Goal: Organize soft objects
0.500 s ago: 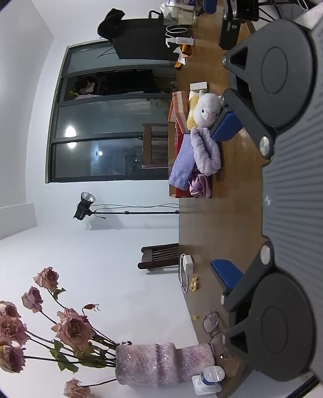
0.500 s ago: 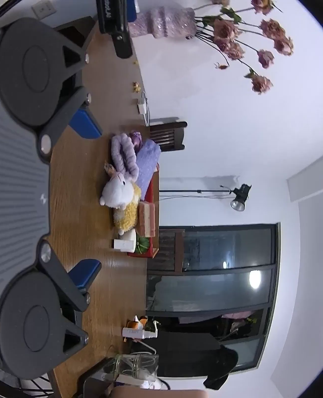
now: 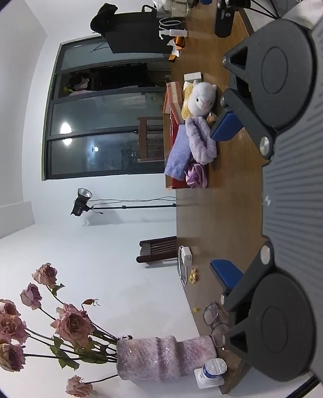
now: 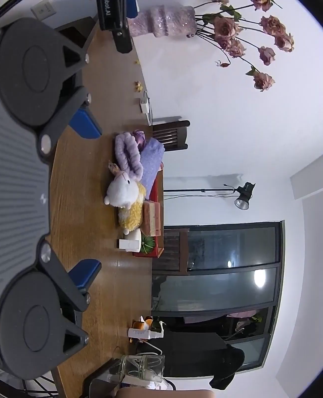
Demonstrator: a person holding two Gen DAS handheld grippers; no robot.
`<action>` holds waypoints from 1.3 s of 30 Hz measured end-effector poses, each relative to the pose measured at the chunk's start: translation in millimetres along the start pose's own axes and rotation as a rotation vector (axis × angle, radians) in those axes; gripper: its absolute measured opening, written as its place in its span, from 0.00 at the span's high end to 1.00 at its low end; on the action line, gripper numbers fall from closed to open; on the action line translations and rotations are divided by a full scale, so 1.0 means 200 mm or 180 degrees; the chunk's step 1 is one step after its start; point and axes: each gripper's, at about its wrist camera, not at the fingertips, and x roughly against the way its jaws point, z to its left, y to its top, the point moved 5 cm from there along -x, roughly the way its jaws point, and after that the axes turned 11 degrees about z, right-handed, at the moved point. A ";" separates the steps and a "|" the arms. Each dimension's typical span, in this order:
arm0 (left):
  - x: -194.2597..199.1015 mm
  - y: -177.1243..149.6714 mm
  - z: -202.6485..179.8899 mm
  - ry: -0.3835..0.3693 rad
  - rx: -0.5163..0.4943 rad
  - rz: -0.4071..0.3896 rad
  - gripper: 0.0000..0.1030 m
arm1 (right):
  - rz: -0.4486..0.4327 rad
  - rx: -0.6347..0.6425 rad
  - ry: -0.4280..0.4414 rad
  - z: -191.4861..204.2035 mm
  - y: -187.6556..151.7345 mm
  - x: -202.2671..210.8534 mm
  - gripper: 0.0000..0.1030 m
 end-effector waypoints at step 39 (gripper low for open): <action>-0.02 0.00 0.01 0.0066 -0.0042 -0.0013 0.00 | 0.0027 -0.0012 0.0029 0.01 -0.01 0.00 0.00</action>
